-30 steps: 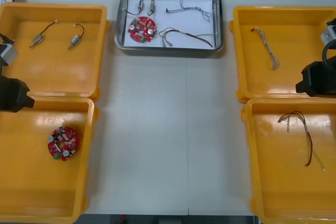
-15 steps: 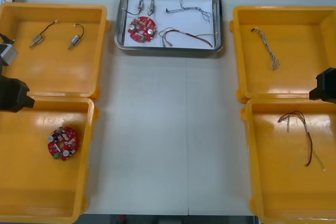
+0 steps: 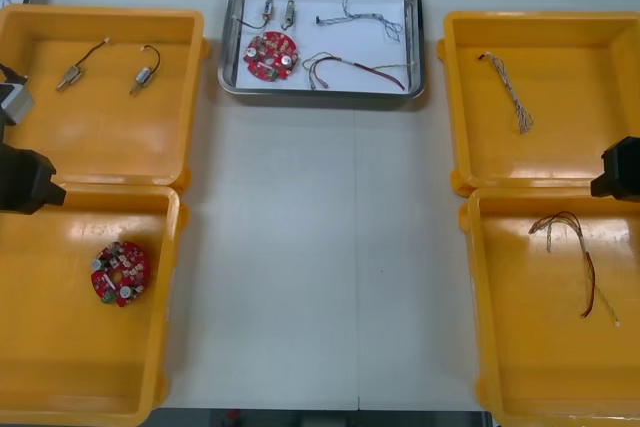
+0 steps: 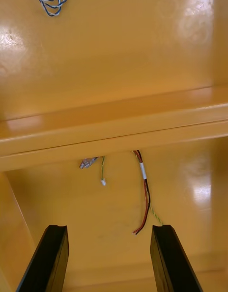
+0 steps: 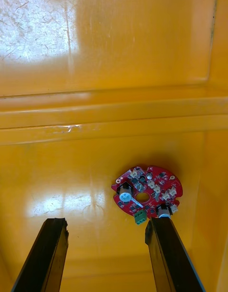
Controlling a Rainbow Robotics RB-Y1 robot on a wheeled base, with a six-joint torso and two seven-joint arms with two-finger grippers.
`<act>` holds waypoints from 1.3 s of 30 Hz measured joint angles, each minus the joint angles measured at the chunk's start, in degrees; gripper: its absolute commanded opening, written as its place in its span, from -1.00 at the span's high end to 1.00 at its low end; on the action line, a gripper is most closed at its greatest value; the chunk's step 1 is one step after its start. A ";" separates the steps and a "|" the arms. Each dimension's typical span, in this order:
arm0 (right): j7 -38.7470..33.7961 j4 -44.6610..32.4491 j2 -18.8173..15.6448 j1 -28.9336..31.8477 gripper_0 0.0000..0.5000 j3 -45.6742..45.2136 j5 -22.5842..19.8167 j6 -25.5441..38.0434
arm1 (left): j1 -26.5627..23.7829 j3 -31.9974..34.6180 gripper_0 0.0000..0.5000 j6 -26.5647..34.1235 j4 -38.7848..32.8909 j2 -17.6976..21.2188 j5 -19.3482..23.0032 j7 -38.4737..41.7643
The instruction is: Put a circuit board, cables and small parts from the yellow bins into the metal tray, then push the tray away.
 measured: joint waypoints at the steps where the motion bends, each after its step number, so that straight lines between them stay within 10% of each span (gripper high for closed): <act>1: 0.00 0.00 0.21 0.15 -1.00 0.00 0.05 0.00 | 0.00 0.00 -1.00 0.00 0.00 0.00 0.00 0.00; 39: 3.85 0.01 3.27 3.29 -1.00 -0.01 1.69 -1.78 | 0.00 0.00 -1.00 0.00 0.00 0.00 0.00 0.00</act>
